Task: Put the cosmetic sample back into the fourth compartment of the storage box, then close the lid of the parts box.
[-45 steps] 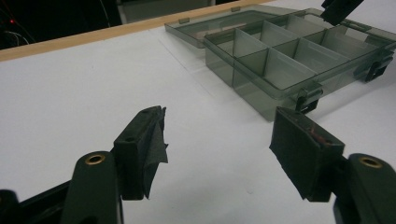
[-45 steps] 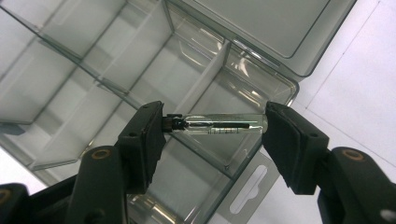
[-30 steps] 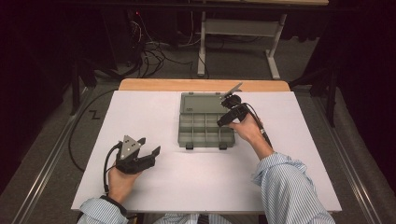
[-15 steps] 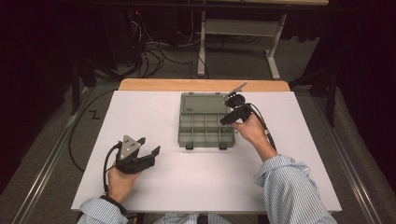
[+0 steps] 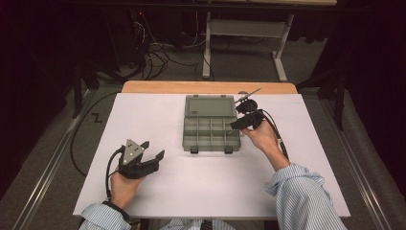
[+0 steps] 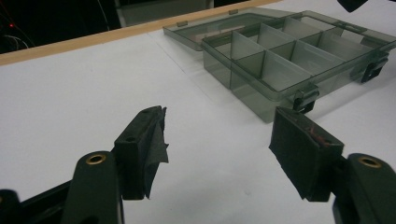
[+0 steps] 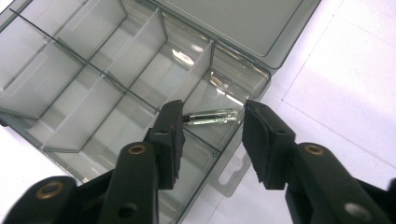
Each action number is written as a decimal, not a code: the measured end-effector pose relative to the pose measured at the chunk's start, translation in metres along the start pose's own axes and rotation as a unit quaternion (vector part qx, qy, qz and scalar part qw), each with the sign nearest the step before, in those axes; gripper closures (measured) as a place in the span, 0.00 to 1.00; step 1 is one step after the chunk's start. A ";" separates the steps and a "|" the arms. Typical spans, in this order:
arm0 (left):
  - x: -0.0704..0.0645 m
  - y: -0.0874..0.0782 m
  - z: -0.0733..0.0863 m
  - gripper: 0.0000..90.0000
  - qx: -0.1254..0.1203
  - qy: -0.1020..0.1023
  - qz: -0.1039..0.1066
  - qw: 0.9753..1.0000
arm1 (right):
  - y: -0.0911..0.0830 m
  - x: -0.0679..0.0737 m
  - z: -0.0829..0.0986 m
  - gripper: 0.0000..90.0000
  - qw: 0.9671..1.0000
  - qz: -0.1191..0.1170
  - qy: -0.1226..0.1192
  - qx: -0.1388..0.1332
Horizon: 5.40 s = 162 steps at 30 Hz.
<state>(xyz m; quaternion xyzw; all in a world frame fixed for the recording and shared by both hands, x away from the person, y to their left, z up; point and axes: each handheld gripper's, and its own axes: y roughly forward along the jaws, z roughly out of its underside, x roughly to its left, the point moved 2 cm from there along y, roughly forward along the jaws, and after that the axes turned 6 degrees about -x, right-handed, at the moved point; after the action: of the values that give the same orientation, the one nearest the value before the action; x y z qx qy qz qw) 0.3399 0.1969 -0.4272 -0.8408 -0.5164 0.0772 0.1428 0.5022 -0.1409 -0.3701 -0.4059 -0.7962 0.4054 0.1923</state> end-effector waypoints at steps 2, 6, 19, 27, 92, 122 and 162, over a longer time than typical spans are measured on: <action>0.000 0.000 0.000 0.39 0.001 -0.001 0.000 1.000 | -0.001 -0.001 0.002 0.72 1.000 -0.004 0.005 -0.003; 0.000 0.001 0.000 0.39 0.000 -0.003 0.000 1.000 | -0.004 -0.002 0.007 0.76 1.000 -0.016 0.007 -0.007; 0.002 -0.007 0.003 0.39 -0.004 -0.008 -0.004 1.000 | -0.002 -0.010 0.020 0.79 0.999 -0.023 0.031 -0.011; 0.002 -0.016 0.005 0.38 -0.003 -0.007 -0.019 1.000 | 0.005 -0.018 0.025 0.81 0.998 -0.031 0.052 0.002; 0.011 0.099 -0.069 0.53 0.140 -0.028 0.053 0.988 | 0.014 -0.016 0.027 0.85 0.998 -0.035 0.047 0.008; 0.011 0.147 -0.087 0.55 0.190 -0.044 0.070 0.978 | 0.014 -0.016 0.028 0.86 0.998 -0.036 0.045 0.006; 0.033 0.215 -0.100 0.60 0.265 -0.069 0.029 0.961 | 0.014 -0.014 0.029 0.85 0.999 -0.029 0.044 -0.002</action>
<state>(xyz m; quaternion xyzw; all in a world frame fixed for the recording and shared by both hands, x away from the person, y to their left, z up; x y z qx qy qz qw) 0.5652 0.1187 -0.4004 -0.7803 -0.4615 0.2733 0.3218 0.4988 -0.1617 -0.3988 -0.4004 -0.7995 0.3797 0.2376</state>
